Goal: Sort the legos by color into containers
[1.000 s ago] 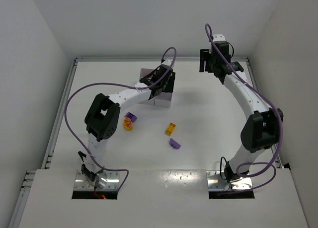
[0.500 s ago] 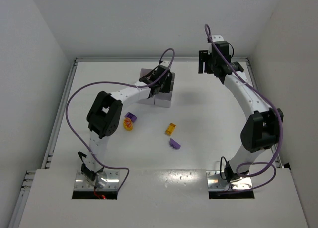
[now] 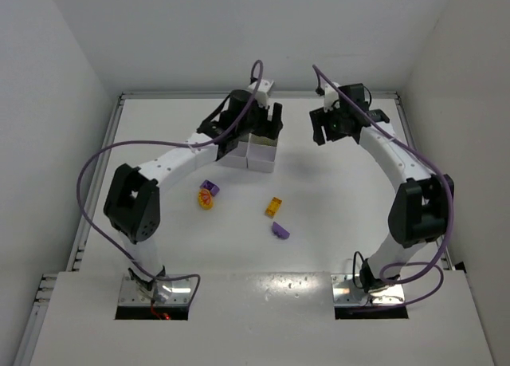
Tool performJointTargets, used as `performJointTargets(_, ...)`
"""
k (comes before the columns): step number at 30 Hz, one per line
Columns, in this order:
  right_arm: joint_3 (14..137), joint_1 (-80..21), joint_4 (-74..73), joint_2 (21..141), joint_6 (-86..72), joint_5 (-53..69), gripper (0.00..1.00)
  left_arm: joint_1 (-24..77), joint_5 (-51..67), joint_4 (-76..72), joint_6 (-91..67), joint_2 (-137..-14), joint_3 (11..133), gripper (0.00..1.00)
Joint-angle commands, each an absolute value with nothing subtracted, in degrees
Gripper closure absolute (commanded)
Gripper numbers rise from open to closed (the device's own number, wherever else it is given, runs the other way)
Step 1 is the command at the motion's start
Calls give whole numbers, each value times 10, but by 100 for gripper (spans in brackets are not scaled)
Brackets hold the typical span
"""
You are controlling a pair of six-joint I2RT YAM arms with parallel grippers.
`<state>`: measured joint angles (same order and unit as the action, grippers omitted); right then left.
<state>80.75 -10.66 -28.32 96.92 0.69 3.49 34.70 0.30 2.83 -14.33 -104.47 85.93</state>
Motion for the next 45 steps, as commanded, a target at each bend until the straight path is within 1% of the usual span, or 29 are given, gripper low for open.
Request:
performJointTargets(1,788,-99,-318,919,90,128,35,338,12,20,-152,-971,845,17)
performJointTargets(4,764,-112,-393,902,153,213,43,303,33,69,-166,-926,845,17)
performJointTargets(5,743,-112,-409,895,189,257,45,292,39,84,-175,-914,845,12)
performJointTargets(6,727,-130,-424,876,229,271,48,267,47,118,-175,-898,845,7)
performJointTargets(7,696,-140,-430,864,257,292,48,252,77,134,-175,-891,845,0)
performJointTargets(8,679,-160,-436,853,290,300,50,237,100,164,-164,-886,837,0)
performJointTargets(9,652,-170,-446,842,356,307,50,203,125,171,-153,-871,828,0)
performJointTargets(10,643,-181,-455,826,392,320,50,185,205,171,-139,-861,815,0)
performJointTargets(12,621,-211,-475,821,461,330,50,140,266,177,-107,-839,777,0)
performJointTargets(13,614,-218,-481,821,541,337,50,130,319,184,-90,-822,767,0)
performJointTargets(15,596,-235,-486,821,618,337,50,123,344,234,-54,-817,754,0)
performJointTargets(16,596,-241,-486,821,691,331,48,118,345,253,-25,-810,754,0)
performJointTargets(19,591,-261,-480,863,796,309,47,112,345,288,0,-788,717,0)
performJointTargets(24,650,-266,-475,950,891,297,42,106,307,308,20,-713,643,0)
performJointTargets(28,693,-272,-496,1018,975,308,41,81,279,329,40,-686,615,0)
performJointTargets(32,707,-278,-481,1055,1017,315,41,67,266,355,53,-679,609,0)
performJointTargets(37,748,-289,-501,1097,1030,328,41,54,245,375,58,-649,578,0)
performJointTargets(41,748,-302,-496,1104,1050,333,41,43,232,381,63,-636,560,0)
performJointTargets(45,760,-320,-520,1119,1050,333,41,38,220,394,63,-624,555,0)
